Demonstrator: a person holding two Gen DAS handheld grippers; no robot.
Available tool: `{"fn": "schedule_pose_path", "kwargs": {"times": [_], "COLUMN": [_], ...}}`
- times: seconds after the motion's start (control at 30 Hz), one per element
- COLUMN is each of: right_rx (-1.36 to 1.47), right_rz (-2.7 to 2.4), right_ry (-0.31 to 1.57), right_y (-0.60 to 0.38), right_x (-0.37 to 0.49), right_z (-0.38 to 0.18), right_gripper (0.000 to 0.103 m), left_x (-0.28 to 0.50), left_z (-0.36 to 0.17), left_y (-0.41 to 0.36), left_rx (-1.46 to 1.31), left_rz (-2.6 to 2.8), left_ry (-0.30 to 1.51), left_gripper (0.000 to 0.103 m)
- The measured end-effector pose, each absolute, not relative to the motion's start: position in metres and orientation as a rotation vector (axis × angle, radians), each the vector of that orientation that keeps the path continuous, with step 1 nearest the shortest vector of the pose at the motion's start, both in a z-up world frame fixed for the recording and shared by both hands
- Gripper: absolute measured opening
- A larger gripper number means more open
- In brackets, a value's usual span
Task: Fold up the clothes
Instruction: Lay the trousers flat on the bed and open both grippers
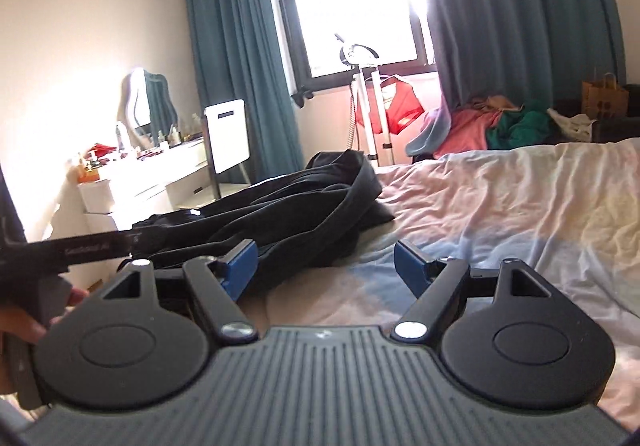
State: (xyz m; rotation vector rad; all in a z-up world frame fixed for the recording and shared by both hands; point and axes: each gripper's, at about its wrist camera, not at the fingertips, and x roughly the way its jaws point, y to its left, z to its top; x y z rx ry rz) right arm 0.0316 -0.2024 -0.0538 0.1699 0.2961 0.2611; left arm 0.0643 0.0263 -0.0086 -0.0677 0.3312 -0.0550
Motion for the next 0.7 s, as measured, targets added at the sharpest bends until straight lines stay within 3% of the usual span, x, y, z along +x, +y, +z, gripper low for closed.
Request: {"fn": "schedule_pose_path", "kwargs": {"times": [0.2,0.7], "right_rx": [0.207,0.204], "right_rz": [0.165,0.14], "right_ry": [0.298,0.279], "right_y": [-0.224,-0.218], "right_x": [0.026,0.027], "right_z": [-0.088,-0.086], "right_gripper": [0.078,0.078], "left_x": [0.052,0.076], "left_z": [-0.047,-0.07], "left_y": [0.018,0.017], "left_rx": [-0.048,-0.016], "left_rz": [-0.077,-0.061], "left_ry": [0.331,0.373], "left_gripper": [0.103,0.103]}}
